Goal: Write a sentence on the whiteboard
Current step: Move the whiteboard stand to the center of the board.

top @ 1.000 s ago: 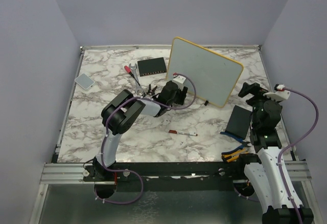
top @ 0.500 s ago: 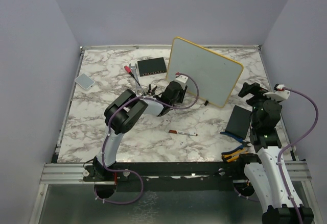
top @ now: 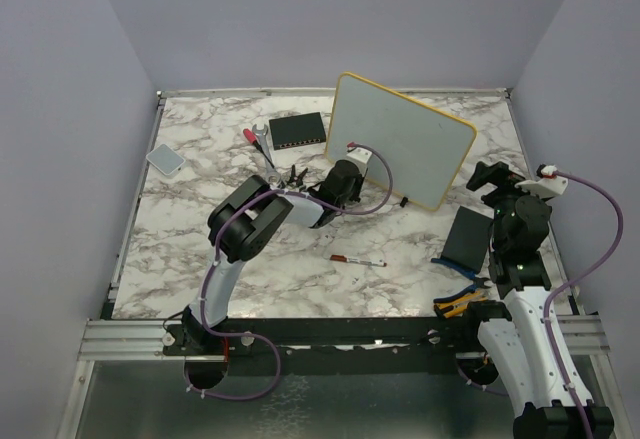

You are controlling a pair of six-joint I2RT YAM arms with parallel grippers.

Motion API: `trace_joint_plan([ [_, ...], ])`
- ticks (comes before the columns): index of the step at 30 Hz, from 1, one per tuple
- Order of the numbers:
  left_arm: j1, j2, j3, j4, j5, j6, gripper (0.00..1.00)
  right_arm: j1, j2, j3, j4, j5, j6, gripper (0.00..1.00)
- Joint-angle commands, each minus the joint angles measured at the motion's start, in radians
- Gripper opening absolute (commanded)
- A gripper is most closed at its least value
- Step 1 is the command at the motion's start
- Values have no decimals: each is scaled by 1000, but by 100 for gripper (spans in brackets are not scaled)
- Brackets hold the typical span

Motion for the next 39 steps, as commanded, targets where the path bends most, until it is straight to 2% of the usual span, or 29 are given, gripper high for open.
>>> trace_joint_plan([
  [1,-8,34,14,-33,-23,18,13,-3,-7,-9,-5,20,4,98],
  [6,-9,15,-20,-30,-63,-1,0,-3,-9,-10,-5,20,4,98],
  [11,-19,-27,-87,-15,-144,-52,0,-3,-12,-9,-9,23,5,98],
  [25,-96,-156,-256,-39,-386,-326,0,-3,-14,-11,-11,19,10,98],
  [31,-118,-155,-250,-111,-406,-429,0,-3,-18,-12,-15,20,13,98],
  [39,-147,-169,-265,-133,-404,-464,0,-4,-21,-17,-13,22,17,98],
])
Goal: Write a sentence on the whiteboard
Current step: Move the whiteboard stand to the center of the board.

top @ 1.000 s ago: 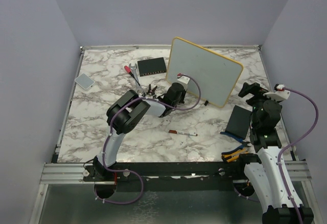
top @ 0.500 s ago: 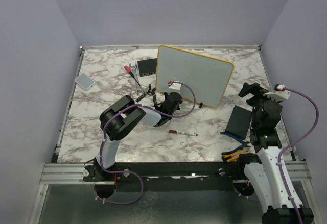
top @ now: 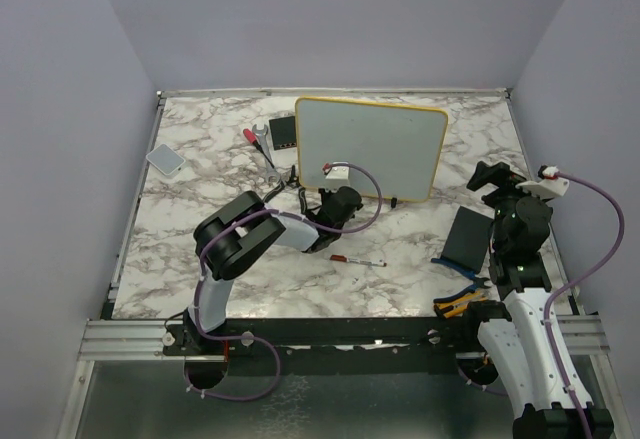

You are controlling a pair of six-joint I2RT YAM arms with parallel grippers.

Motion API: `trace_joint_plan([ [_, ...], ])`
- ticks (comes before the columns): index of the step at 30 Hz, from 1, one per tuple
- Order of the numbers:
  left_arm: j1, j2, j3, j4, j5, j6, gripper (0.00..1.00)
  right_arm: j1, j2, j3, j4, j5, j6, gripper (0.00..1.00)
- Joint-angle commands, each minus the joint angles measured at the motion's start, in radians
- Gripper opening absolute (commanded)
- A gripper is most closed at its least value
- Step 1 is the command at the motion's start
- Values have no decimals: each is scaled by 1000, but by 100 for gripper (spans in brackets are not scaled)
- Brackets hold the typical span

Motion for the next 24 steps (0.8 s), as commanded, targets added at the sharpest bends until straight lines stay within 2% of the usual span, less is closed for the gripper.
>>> trace_joint_plan([
  [1,-28,-7,-34,-100,-17,-72,0,-4,-7,-17,-12,22,10,98],
  [11,-71,15,-9,-171,-80,-71,1,-3,-7,-18,-9,23,13,98],
  [20,-81,-12,-17,-191,-76,-70,29,-4,-3,-18,-5,22,14,98],
  [24,-91,-51,-33,-193,-72,-61,35,-4,-2,-20,-5,19,15,98],
])
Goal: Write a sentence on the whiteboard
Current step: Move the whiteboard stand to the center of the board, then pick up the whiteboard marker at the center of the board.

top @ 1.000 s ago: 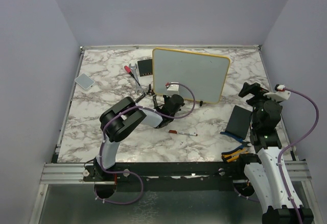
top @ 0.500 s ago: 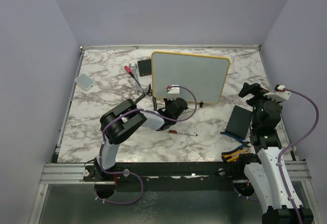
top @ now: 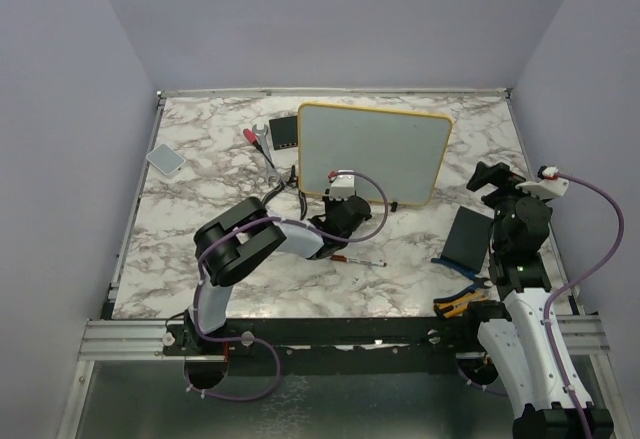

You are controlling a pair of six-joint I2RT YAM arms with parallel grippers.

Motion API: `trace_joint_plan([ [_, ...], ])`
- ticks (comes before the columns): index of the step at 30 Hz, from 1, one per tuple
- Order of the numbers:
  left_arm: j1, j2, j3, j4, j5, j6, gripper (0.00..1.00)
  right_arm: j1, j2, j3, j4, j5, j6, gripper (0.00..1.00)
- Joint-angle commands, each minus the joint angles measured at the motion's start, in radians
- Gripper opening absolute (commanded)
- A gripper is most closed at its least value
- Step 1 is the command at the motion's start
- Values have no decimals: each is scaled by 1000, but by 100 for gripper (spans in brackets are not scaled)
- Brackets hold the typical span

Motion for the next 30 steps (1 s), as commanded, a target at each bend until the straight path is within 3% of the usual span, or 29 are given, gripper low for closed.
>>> trace_joint_plan([
  [1,-23,-46,-43,-99,32,-10,37,-3,-1,-15,-5,18,11,98],
  [15,-53,-351,-213,-211,110,21,67,-4,7,-1,-17,15,9,98],
  [19,-54,-429,-235,-244,321,186,79,-3,11,6,-27,4,3,98],
  [22,-55,-434,-203,-341,476,287,80,-2,6,14,-29,-11,-9,98],
  [26,-58,-452,-195,-335,667,352,81,-2,2,20,-32,-22,-17,98],
  [30,-77,-413,-170,-335,709,419,81,-4,14,15,-21,-32,-14,98],
])
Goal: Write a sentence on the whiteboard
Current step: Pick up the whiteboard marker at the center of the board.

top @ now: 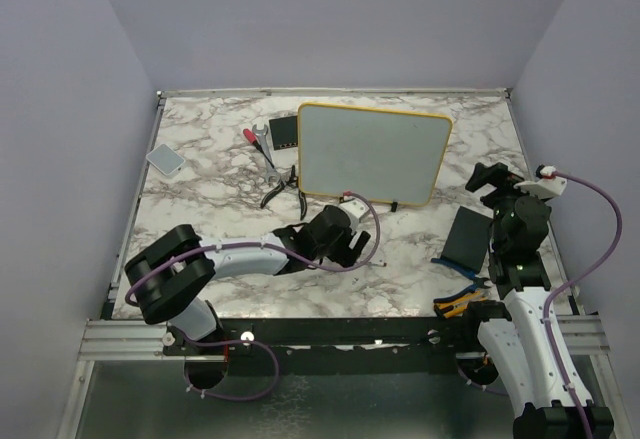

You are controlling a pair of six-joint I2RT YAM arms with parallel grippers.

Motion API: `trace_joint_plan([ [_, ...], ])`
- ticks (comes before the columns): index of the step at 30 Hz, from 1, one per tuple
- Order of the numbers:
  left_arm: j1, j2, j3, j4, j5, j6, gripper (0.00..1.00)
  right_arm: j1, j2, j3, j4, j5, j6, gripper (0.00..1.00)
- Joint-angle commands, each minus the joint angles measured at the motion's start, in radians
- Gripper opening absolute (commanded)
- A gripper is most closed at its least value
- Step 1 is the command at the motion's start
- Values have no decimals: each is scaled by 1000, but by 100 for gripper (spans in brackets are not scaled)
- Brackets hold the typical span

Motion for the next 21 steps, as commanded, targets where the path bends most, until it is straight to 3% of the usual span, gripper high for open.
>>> trace_joint_plan([
  [1,-26,31,45,-25,160,123,81,-2,8,17,-14,-31,-10,98],
  [6,-38,59,46,-15,198,151,81,-4,9,20,-21,-33,-13,98],
  [11,-75,97,42,-15,100,176,79,-3,8,14,-14,-32,-10,98],
  [17,-173,146,55,-10,-39,206,68,-3,13,17,-16,-34,-11,98],
  [21,-214,196,70,-11,-157,207,52,-3,8,17,-19,-28,-12,98],
])
